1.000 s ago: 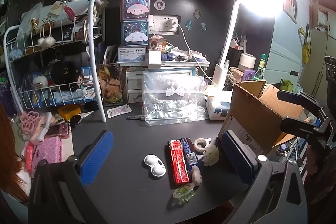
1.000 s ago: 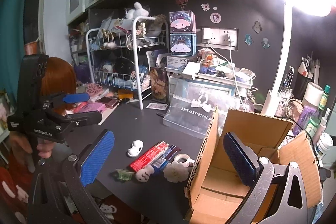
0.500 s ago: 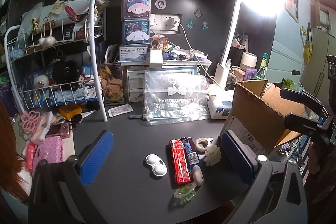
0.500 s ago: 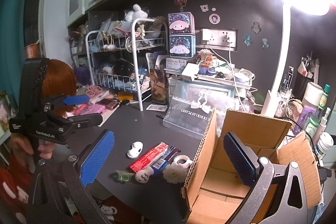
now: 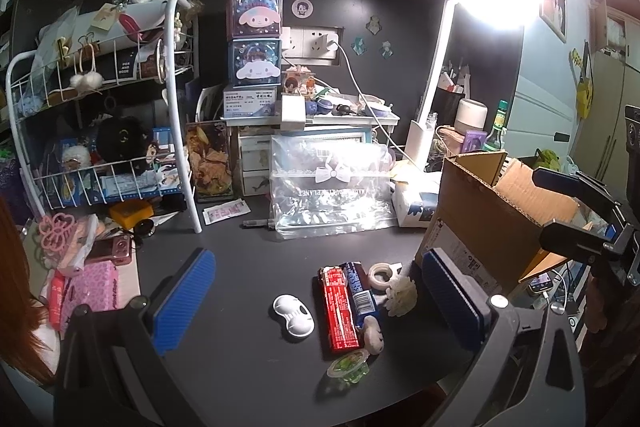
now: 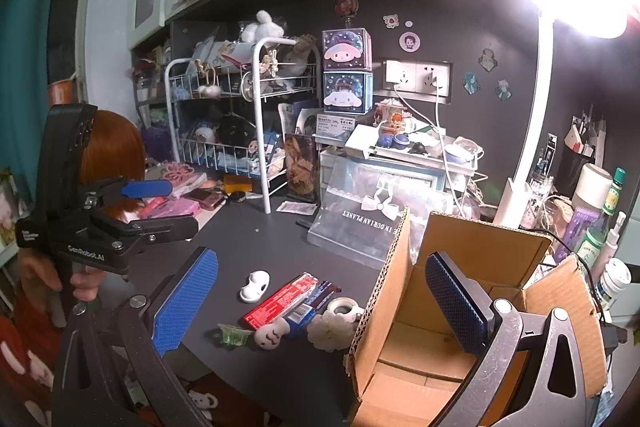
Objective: Organize objects
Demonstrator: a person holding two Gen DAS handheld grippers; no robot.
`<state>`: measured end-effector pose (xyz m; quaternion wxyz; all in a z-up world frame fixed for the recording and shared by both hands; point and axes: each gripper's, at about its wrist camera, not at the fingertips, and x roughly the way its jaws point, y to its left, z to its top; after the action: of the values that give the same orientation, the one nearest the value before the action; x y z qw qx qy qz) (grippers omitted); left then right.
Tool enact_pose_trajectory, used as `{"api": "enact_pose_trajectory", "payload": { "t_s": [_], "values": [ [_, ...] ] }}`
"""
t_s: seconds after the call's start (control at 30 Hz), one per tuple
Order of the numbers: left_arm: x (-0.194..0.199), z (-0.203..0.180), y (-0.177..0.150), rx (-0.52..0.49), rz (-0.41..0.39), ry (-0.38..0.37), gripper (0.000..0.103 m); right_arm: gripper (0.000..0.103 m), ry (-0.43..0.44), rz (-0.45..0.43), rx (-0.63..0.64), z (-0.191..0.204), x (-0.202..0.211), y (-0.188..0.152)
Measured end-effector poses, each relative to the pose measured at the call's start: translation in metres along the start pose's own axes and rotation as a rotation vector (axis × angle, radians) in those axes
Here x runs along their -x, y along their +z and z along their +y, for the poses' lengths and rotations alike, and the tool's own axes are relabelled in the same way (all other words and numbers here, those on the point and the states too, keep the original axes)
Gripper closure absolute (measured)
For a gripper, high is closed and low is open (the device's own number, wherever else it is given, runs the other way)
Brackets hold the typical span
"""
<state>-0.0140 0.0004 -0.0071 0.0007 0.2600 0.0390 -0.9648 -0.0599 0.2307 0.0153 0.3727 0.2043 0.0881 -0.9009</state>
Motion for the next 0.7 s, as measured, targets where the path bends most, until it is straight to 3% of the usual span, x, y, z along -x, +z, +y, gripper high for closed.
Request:
{"api": "enact_pose_trajectory", "payload": {
  "t_s": [0.53, 0.7],
  "values": [
    [-0.001, -0.001, -0.001, 0.002, 0.005, -0.007, 0.0, 0.0, 0.029, 0.008, 0.006, 0.005, 0.0, -0.003],
    [-0.003, 0.004, -0.002, 0.002, 0.002, -0.01, 0.0, 0.0, 0.02, -0.026, 0.026, 0.011, 0.005, -0.003]
  ]
}}
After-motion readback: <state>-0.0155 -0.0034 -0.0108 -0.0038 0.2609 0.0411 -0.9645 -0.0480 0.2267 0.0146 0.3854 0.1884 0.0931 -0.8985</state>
